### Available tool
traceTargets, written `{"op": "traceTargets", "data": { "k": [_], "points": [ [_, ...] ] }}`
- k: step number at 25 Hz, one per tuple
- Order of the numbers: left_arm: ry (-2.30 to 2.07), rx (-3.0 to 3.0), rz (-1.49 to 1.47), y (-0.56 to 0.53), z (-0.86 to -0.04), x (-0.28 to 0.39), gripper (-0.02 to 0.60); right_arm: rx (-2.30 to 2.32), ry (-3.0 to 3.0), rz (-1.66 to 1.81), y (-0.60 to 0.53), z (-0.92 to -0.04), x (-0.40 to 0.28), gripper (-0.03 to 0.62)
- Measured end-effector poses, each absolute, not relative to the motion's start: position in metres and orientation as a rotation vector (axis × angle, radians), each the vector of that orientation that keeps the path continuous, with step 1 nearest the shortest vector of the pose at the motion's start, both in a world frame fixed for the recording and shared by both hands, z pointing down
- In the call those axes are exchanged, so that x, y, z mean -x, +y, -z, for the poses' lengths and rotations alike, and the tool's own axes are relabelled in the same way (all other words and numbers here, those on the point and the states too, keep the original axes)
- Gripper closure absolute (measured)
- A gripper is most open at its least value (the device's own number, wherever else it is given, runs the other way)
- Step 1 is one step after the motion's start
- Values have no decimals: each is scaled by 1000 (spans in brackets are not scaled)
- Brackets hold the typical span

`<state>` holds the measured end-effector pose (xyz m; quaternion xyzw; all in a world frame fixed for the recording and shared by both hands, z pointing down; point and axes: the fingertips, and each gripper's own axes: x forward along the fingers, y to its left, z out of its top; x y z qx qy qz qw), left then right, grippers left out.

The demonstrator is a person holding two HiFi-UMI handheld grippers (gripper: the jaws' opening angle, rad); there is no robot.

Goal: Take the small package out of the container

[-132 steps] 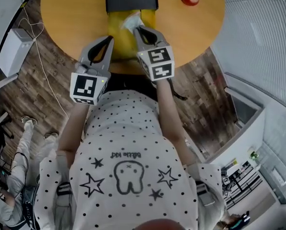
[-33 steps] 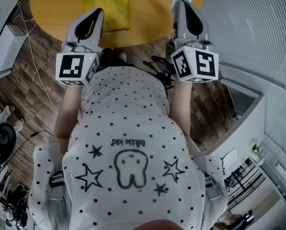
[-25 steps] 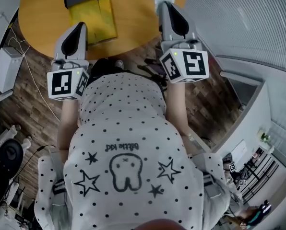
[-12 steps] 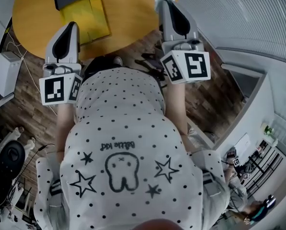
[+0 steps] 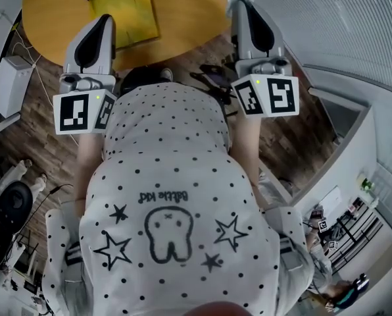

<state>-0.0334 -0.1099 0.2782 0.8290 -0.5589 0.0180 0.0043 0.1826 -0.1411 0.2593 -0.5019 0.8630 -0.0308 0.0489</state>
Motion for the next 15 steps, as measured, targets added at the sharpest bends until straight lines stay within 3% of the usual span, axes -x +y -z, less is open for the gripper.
{"op": "traceTargets", "data": {
  "k": [15],
  "points": [
    [-1798,-2557,-43,-104,-274,53,571,1551,2637,126,-125,-271,-193,589]
  ]
}}
